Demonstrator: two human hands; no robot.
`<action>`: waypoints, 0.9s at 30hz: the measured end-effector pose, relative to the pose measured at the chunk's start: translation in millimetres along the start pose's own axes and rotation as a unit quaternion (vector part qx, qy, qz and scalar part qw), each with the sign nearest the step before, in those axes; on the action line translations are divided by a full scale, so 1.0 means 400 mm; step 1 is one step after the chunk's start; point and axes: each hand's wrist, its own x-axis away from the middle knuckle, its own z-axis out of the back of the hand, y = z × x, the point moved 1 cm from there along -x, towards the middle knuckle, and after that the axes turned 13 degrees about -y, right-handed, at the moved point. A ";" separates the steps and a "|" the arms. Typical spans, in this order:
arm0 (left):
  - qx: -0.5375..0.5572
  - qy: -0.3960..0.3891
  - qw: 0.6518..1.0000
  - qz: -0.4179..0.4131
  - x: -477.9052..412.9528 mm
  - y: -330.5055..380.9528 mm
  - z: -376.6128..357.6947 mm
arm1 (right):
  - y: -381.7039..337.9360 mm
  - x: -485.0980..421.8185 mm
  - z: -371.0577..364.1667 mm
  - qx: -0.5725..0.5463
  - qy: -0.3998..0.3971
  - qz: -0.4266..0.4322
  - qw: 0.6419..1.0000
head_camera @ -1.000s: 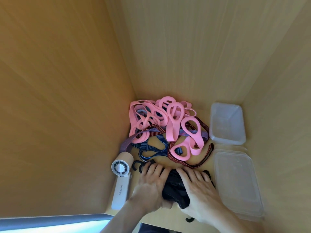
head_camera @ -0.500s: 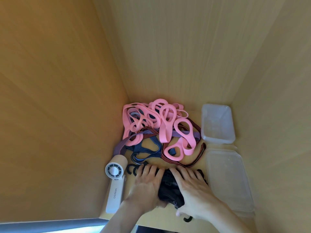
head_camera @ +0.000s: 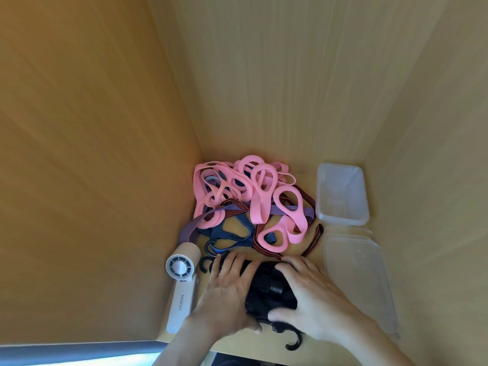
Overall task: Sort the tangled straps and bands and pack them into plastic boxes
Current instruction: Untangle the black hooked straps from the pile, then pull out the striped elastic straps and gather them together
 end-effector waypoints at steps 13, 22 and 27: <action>0.294 0.187 0.937 -0.006 0.048 -0.025 0.090 | 0.007 -0.123 0.011 0.004 0.032 -0.104 0.994; 0.395 0.240 0.886 0.023 0.060 -0.023 0.079 | -0.014 -0.093 0.101 -0.196 0.182 -0.030 0.963; 0.439 0.239 0.866 0.008 0.043 -0.036 0.095 | -0.021 -0.096 0.204 -0.285 0.215 0.020 0.934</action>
